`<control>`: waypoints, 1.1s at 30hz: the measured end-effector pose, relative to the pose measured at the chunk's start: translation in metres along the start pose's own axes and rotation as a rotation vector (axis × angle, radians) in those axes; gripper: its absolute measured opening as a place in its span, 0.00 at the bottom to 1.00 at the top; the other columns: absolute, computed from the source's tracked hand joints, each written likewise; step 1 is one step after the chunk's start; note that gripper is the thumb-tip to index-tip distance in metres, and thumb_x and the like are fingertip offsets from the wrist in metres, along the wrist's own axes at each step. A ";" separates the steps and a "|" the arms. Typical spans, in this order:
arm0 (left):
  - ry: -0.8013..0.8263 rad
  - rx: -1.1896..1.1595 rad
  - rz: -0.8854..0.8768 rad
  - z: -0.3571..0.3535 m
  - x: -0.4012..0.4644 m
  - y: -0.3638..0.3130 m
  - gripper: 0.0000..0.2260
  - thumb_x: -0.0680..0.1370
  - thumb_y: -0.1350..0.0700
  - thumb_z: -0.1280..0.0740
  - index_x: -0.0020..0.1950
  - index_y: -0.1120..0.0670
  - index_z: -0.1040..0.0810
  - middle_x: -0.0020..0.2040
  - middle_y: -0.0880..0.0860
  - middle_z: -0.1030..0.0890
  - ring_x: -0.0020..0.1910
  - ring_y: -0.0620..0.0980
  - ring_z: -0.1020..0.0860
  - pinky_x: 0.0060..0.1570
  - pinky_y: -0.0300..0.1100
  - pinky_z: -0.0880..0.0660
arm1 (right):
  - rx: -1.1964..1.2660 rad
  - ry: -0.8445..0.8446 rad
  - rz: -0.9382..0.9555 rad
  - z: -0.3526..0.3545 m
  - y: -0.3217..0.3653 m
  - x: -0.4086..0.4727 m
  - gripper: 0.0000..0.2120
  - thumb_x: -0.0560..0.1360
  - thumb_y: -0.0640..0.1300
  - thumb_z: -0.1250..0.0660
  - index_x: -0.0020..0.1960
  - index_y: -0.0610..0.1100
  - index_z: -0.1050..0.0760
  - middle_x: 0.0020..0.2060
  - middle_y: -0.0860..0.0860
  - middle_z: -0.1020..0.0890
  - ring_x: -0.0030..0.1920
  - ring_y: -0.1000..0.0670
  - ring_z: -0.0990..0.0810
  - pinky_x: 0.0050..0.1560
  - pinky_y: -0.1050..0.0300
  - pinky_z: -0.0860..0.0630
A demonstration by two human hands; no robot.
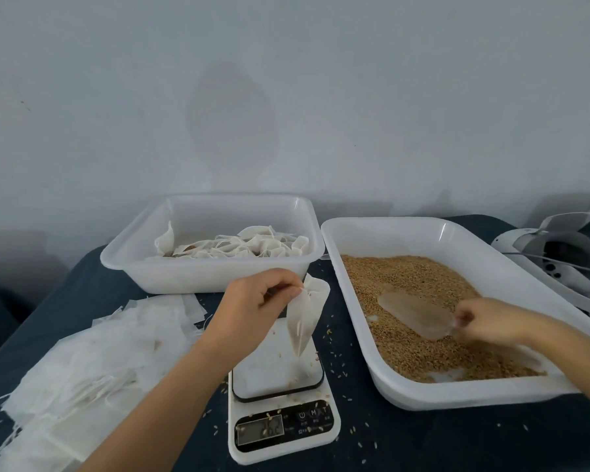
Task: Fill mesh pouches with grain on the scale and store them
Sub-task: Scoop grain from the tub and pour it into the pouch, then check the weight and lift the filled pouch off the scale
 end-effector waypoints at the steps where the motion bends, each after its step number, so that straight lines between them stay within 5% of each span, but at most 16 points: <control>1: 0.009 -0.026 0.014 0.000 0.000 0.001 0.12 0.77 0.58 0.34 0.41 0.41 0.22 0.39 0.44 0.20 0.38 0.45 0.24 0.39 0.32 0.27 | -0.039 0.025 -0.023 -0.002 0.001 0.000 0.08 0.72 0.49 0.28 0.46 0.49 0.25 0.45 0.52 0.21 0.45 0.54 0.23 0.45 0.60 0.27; 5: 0.077 -0.207 0.067 -0.001 -0.002 0.002 0.14 0.78 0.62 0.35 0.41 0.43 0.21 0.38 0.45 0.19 0.40 0.43 0.22 0.44 0.35 0.24 | -0.243 -0.052 0.027 0.020 0.031 -0.011 0.19 0.73 0.52 0.30 0.61 0.48 0.27 0.59 0.52 0.24 0.57 0.53 0.24 0.56 0.61 0.27; 8: 0.114 -0.378 0.095 0.001 -0.005 0.002 0.13 0.78 0.65 0.37 0.41 0.48 0.21 0.42 0.46 0.17 0.42 0.41 0.21 0.44 0.34 0.25 | 0.092 -0.220 0.427 0.047 0.109 -0.042 0.25 0.70 0.56 0.29 0.65 0.61 0.33 0.63 0.63 0.26 0.61 0.62 0.27 0.57 0.69 0.30; 11: 0.127 -0.500 0.092 0.003 -0.008 0.008 0.09 0.77 0.66 0.38 0.43 0.55 0.22 0.49 0.49 0.17 0.45 0.44 0.21 0.43 0.35 0.25 | 0.267 0.104 0.745 0.030 0.191 -0.072 0.38 0.65 0.55 0.23 0.65 0.74 0.42 0.63 0.71 0.30 0.62 0.70 0.31 0.58 0.74 0.30; 14: 0.121 -0.578 0.122 0.006 -0.013 0.021 0.07 0.77 0.64 0.37 0.43 0.56 0.22 0.45 0.54 0.21 0.44 0.48 0.24 0.41 0.37 0.27 | 0.171 0.161 0.814 0.005 0.237 -0.066 0.44 0.68 0.51 0.24 0.74 0.66 0.47 0.65 0.65 0.30 0.62 0.65 0.29 0.60 0.70 0.29; 18: 0.034 -0.566 0.211 0.015 -0.019 0.047 0.12 0.79 0.64 0.39 0.42 0.50 0.22 0.35 0.49 0.26 0.32 0.42 0.30 0.33 0.31 0.31 | 0.240 0.046 0.751 -0.008 0.261 -0.048 0.30 0.72 0.48 0.27 0.71 0.52 0.33 0.54 0.54 0.21 0.51 0.55 0.21 0.51 0.67 0.25; 21: 0.005 -0.604 0.267 0.019 -0.024 0.062 0.03 0.77 0.54 0.35 0.46 0.49 0.22 0.39 0.51 0.23 0.36 0.47 0.28 0.35 0.35 0.29 | 0.318 0.048 0.742 -0.018 0.269 -0.036 0.11 0.72 0.44 0.27 0.54 0.47 0.20 0.42 0.50 0.18 0.38 0.54 0.19 0.40 0.66 0.22; 23: 0.025 -0.638 0.301 0.019 -0.026 0.069 0.11 0.73 0.45 0.32 0.53 0.45 0.23 0.47 0.51 0.19 0.43 0.48 0.22 0.40 0.36 0.26 | 0.326 0.019 0.724 -0.021 0.271 -0.027 0.05 0.71 0.45 0.26 0.46 0.47 0.20 0.37 0.50 0.18 0.33 0.55 0.21 0.38 0.61 0.23; 26: 0.052 -0.336 0.315 0.017 -0.024 0.075 0.19 0.67 0.47 0.24 0.55 0.43 0.26 0.47 0.46 0.18 0.45 0.42 0.20 0.42 0.34 0.25 | 0.303 -0.030 0.710 -0.021 0.272 -0.013 0.05 0.71 0.45 0.26 0.41 0.50 0.21 0.32 0.53 0.21 0.30 0.58 0.24 0.36 0.64 0.25; 29: -0.013 0.009 0.312 0.014 -0.015 0.078 0.09 0.71 0.54 0.27 0.44 0.43 0.24 0.36 0.42 0.22 0.35 0.37 0.25 0.37 0.29 0.31 | 0.247 -0.102 0.706 -0.017 0.273 -0.004 0.08 0.70 0.47 0.25 0.37 0.53 0.23 0.28 0.58 0.26 0.25 0.63 0.29 0.31 0.71 0.33; 33: -0.039 0.110 0.296 0.011 -0.005 0.080 0.05 0.75 0.54 0.31 0.40 0.45 0.23 0.32 0.44 0.23 0.33 0.42 0.28 0.35 0.35 0.32 | 0.200 -0.187 0.729 -0.016 0.274 0.004 0.09 0.70 0.48 0.25 0.35 0.51 0.25 0.31 0.56 0.26 0.29 0.59 0.32 0.31 0.70 0.34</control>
Point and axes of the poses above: each hand's wrist, its own x-axis towards the middle knuckle, its own z-axis out of the back of the hand, y = z × x, the point moved 5 cm from there along x, towards the middle knuckle
